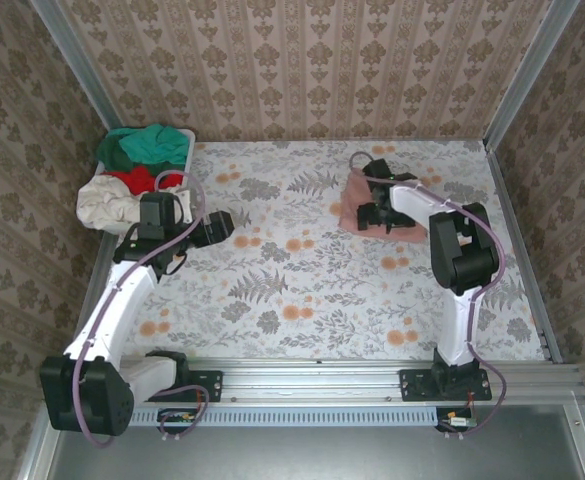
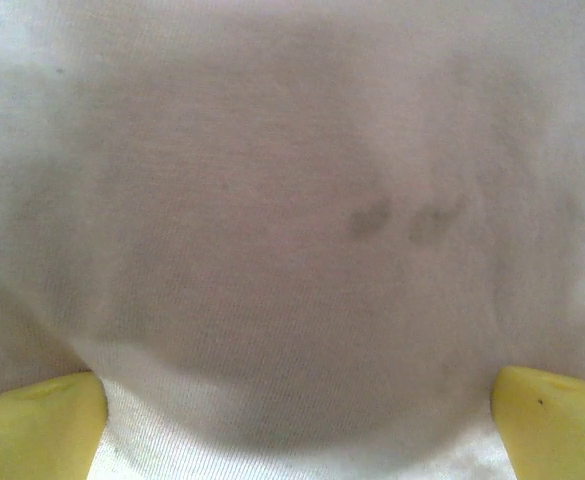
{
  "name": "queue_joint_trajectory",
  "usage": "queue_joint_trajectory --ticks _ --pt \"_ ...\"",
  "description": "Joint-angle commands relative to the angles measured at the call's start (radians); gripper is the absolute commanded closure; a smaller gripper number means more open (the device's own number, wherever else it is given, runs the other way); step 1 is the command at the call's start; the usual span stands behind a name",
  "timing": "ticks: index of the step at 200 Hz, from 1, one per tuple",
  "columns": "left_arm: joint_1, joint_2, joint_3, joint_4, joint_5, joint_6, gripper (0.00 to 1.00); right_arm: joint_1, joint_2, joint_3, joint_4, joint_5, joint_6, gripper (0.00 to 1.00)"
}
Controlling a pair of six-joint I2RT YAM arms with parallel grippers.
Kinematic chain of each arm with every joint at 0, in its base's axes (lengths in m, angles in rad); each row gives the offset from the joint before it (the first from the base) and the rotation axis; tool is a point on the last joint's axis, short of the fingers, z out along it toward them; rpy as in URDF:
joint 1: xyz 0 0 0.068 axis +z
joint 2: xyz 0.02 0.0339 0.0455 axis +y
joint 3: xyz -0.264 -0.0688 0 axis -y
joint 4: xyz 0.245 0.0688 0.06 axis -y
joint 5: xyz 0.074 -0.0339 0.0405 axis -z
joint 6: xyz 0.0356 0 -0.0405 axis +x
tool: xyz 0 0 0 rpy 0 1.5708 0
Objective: Fold and stack the t-shirts
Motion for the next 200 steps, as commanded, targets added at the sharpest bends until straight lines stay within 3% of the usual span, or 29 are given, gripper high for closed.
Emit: queue_joint_trajectory --ticks 1,29,66,88,128,156,200 --pt "0.013 -0.036 0.006 -0.011 -0.002 0.031 0.0 -0.072 0.024 0.046 -0.118 0.081 -0.075 0.0" --pt "0.018 -0.045 0.026 -0.047 0.003 0.049 0.0 -0.107 -0.063 0.082 -0.153 0.056 -0.049 0.0" --pt "0.02 -0.069 0.017 -0.054 -0.016 0.049 0.0 0.037 -0.202 -0.01 0.026 -0.068 0.033 0.0" --pt "0.024 -0.072 0.009 -0.061 -0.009 0.049 0.0 0.106 -0.098 0.047 0.024 -0.007 0.06 0.0" --pt "0.027 -0.095 -0.004 -0.092 -0.028 0.062 0.0 0.108 0.093 0.214 -0.099 0.123 0.033 0.02" --pt "0.035 -0.103 -0.019 -0.091 -0.035 0.064 0.0 0.086 0.169 0.267 -0.172 0.166 -0.02 0.11" --pt "0.043 -0.102 -0.018 -0.089 -0.037 0.074 0.0 -0.009 0.202 0.279 -0.227 0.205 -0.092 0.14"
